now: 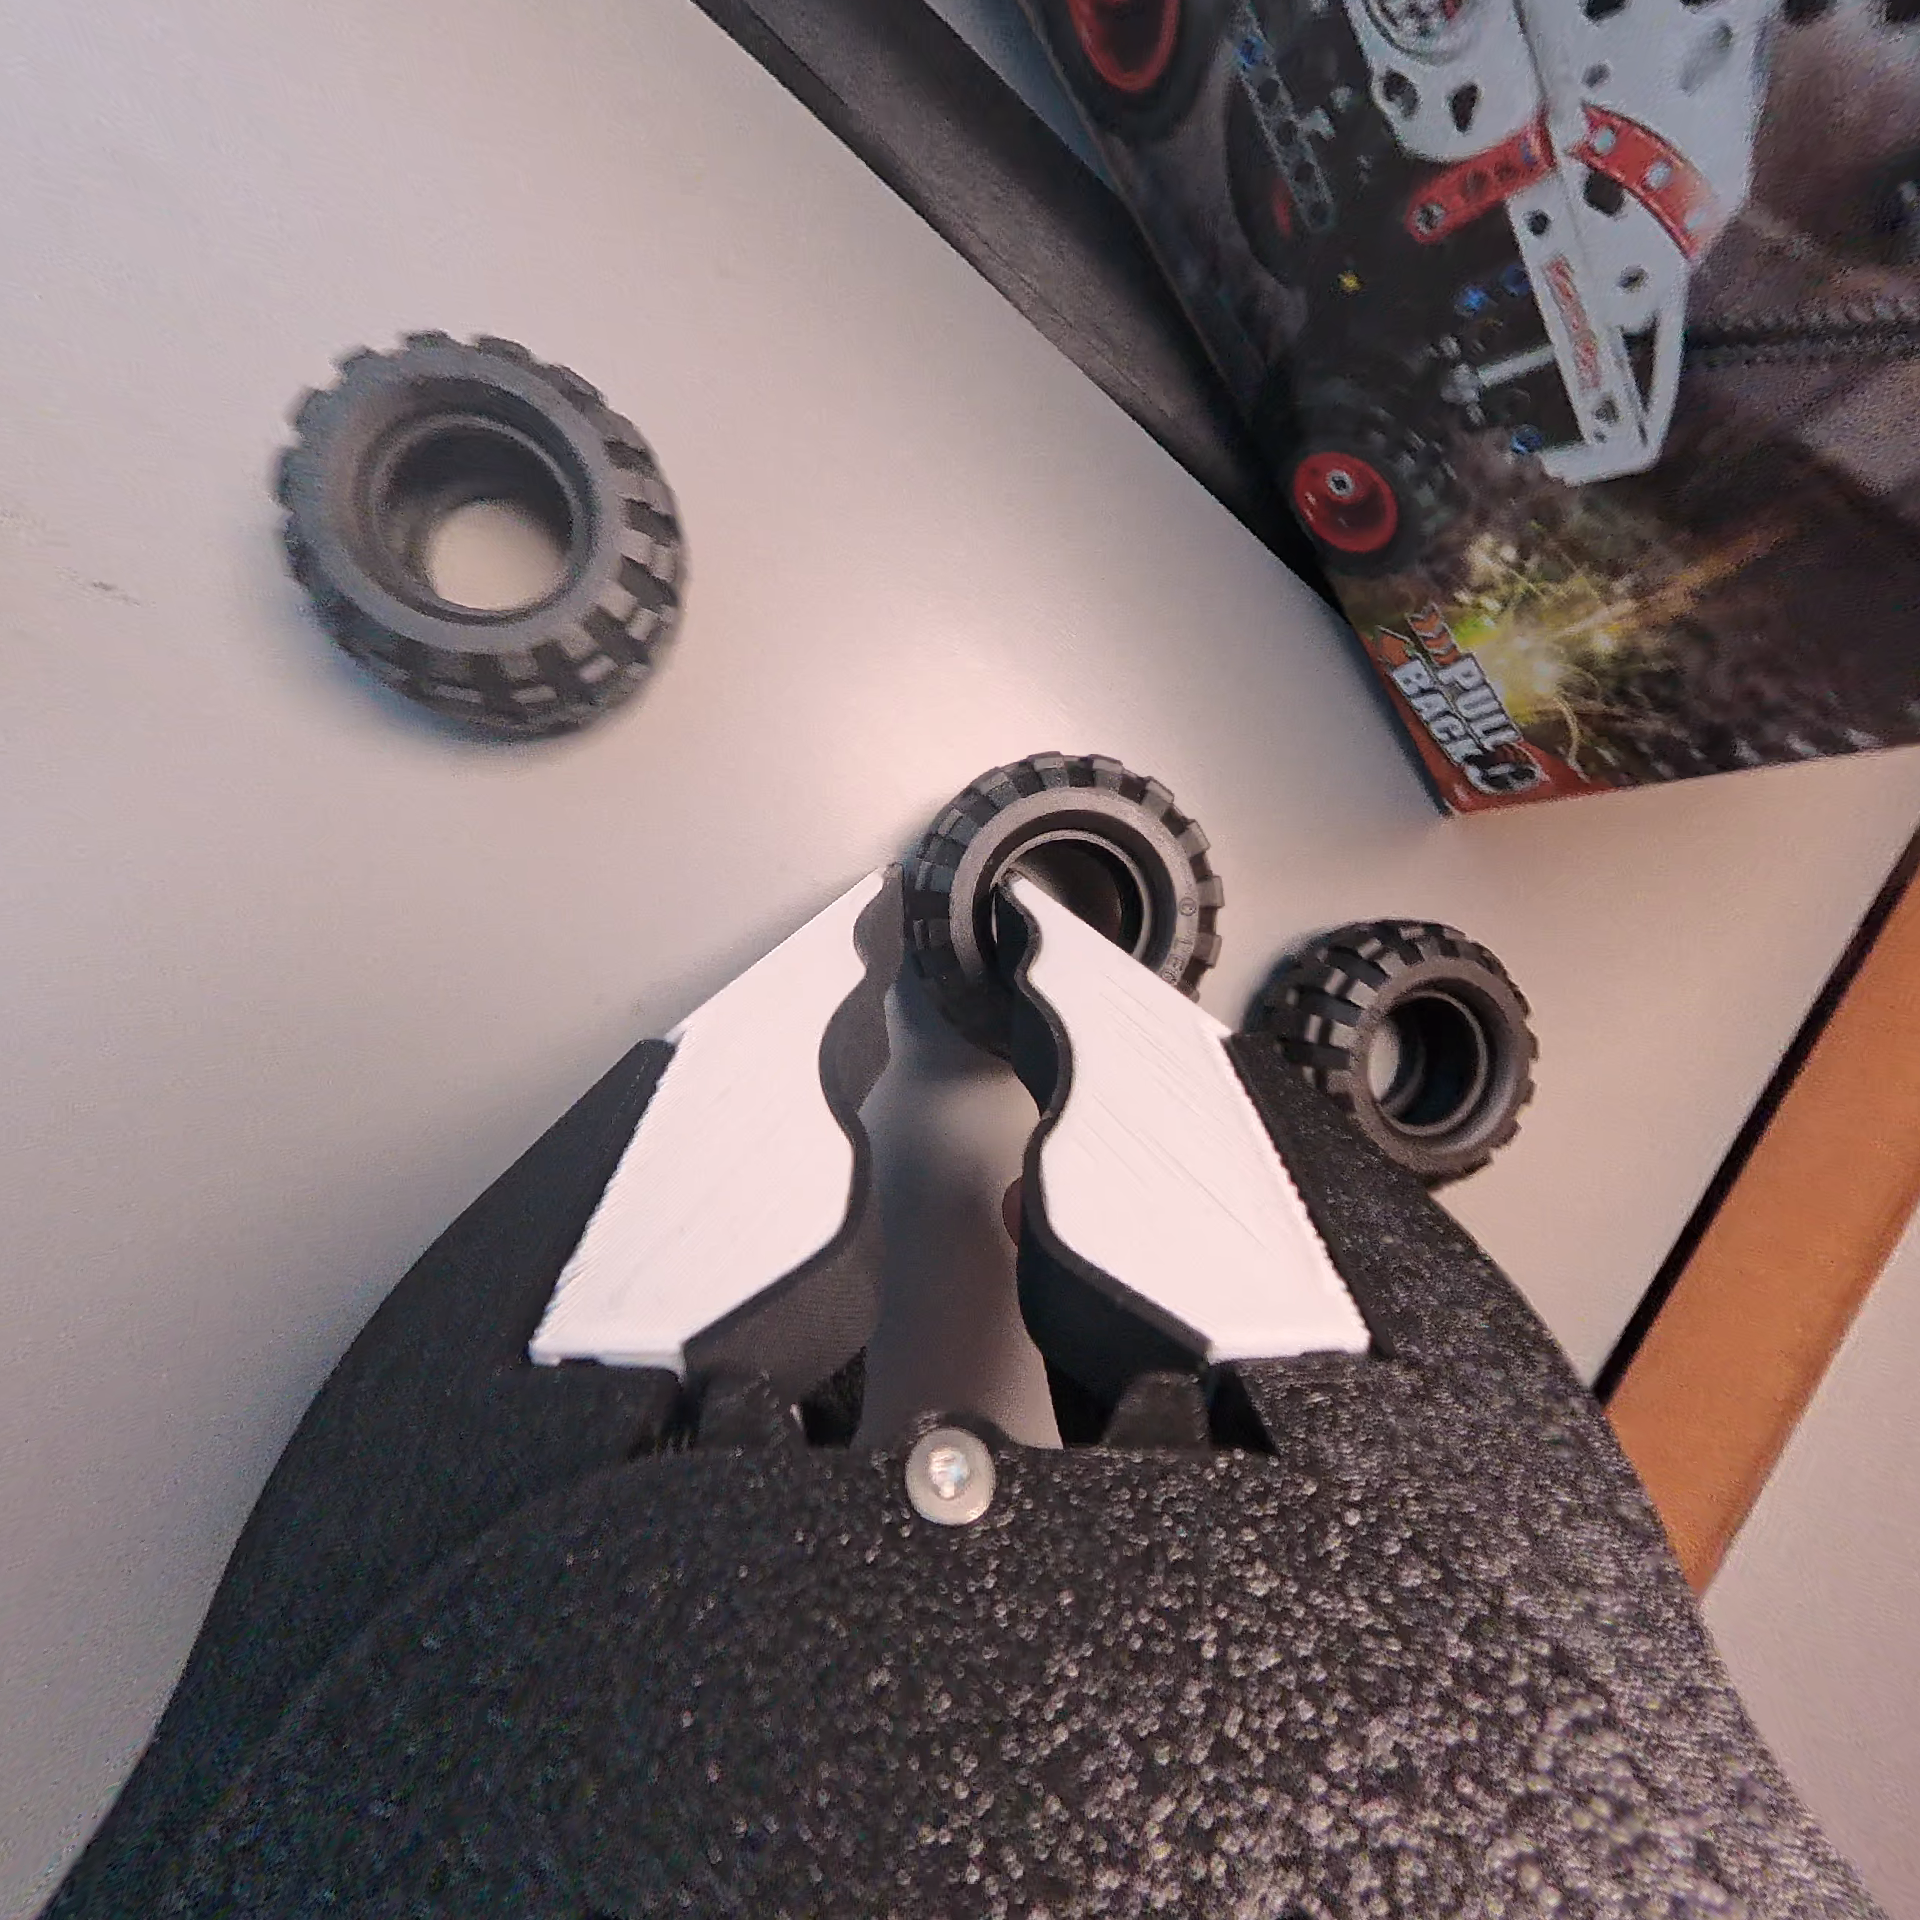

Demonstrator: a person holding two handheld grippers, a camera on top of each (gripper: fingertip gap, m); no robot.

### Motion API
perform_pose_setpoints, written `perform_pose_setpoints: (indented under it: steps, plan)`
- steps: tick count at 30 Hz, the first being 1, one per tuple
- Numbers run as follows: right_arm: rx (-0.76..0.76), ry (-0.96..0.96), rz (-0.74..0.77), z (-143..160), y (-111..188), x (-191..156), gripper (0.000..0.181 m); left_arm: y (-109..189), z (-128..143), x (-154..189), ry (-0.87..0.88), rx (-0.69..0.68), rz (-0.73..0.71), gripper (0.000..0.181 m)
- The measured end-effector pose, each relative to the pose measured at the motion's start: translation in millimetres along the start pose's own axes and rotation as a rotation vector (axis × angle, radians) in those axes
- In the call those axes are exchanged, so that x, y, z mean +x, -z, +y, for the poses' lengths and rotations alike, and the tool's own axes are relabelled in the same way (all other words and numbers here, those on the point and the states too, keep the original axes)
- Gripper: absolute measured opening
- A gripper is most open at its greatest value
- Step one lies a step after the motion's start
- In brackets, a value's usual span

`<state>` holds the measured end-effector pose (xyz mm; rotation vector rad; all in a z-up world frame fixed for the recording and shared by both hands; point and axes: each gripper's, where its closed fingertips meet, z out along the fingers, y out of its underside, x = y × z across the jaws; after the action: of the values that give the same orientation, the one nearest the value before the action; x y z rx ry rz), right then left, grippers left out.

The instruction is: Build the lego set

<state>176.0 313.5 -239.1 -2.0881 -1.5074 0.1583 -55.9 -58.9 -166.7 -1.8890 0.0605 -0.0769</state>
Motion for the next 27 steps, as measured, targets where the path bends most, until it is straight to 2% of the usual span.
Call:
perform_pose_setpoints:
  steps: [3,5,8,11,14,16,19,21,23,27]
  plan:
    - [0.033,0.055,-0.083,-18.6,5.3,-30.5,0.017,-1.0,0.8,1.6,-0.011,-0.002,0.007,0.056]
    - [0.006,0.086,-0.104,-18.6,-0.3,-43.5,0.017,-1.9,1.4,3.8,-0.013,-0.003,0.016,0.056]
    - [0.033,0.056,-0.121,-22.8,-1.4,-45.7,0.019,-1.5,0.4,7.5,-0.025,0.000,0.025,0.056]
    - [0.101,0.007,-0.122,-26.1,19.1,-30.8,0.035,0.7,-2.9,7.3,-0.039,0.014,0.017,0.056]
    - [0.142,-0.094,-0.022,-16.1,37.1,15.3,0.037,2.0,-5.2,5.7,-0.029,0.025,0.015,0.055]
    - [0.081,-0.134,0.084,6.6,33.8,50.0,0.037,1.4,-5.0,6.3,-0.025,0.024,0.019,0.055]
    - [0.008,-0.168,0.130,28.7,18.9,71.3,0.044,-1.1,-1.4,8.2,-0.052,0.010,0.014,0.055]
    - [-0.013,-0.167,0.107,32.3,6.8,70.5,0.041,-2.4,0.9,8.4,-0.089,0.001,-0.002,0.055]
    - [-0.034,-0.150,0.108,32.4,1.8,69.6,0.016,-3.5,2.0,9.9,-0.140,-0.002,-0.015,0.055]
    - [-0.035,-0.072,0.001,14.0,16.1,30.8,0.015,-5.2,3.7,12.8,-0.167,-0.007,-0.013,0.056]
